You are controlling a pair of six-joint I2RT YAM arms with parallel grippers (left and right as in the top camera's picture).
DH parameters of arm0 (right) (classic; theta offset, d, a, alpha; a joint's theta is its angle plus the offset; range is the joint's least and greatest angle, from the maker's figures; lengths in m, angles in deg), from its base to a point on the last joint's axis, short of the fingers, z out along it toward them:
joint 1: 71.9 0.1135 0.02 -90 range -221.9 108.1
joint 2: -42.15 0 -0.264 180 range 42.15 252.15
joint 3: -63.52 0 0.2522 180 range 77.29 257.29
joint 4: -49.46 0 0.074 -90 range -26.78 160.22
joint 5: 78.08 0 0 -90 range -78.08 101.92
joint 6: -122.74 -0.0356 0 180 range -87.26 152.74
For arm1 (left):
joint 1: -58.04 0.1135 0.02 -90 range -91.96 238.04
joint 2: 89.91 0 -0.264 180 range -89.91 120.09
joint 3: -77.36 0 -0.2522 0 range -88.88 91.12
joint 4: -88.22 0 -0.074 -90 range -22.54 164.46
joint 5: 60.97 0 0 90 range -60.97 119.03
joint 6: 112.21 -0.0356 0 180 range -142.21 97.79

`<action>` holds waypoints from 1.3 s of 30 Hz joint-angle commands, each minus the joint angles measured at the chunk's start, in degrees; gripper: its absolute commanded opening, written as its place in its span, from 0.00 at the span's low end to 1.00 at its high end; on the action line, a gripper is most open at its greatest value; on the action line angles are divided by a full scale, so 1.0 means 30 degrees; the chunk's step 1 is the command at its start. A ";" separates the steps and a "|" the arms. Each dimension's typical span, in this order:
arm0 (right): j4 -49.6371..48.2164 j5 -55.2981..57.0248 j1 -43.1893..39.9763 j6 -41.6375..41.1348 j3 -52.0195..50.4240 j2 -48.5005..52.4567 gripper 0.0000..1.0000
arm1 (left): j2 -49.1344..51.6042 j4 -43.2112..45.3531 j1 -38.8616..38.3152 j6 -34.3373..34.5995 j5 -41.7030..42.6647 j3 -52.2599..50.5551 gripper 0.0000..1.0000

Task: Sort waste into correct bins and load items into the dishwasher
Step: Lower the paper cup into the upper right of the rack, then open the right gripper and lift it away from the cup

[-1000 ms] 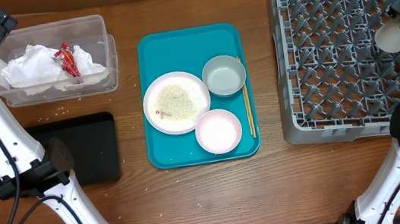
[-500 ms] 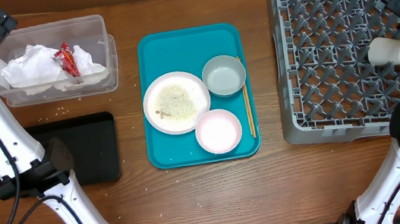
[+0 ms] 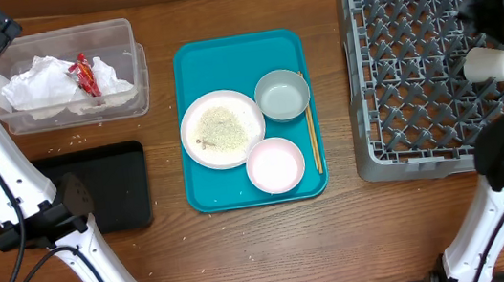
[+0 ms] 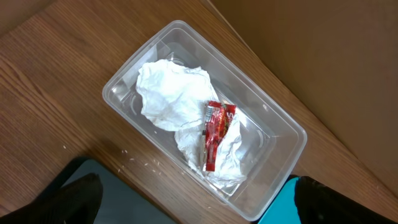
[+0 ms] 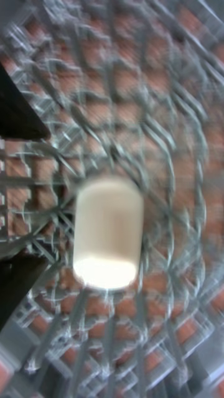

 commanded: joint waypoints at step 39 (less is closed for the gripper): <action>-0.4262 -1.4243 -0.4065 0.5013 -0.4357 -0.0379 0.04 | -0.0058 -0.0029 0.0073 -0.0430 -0.0131 0.0036 1.00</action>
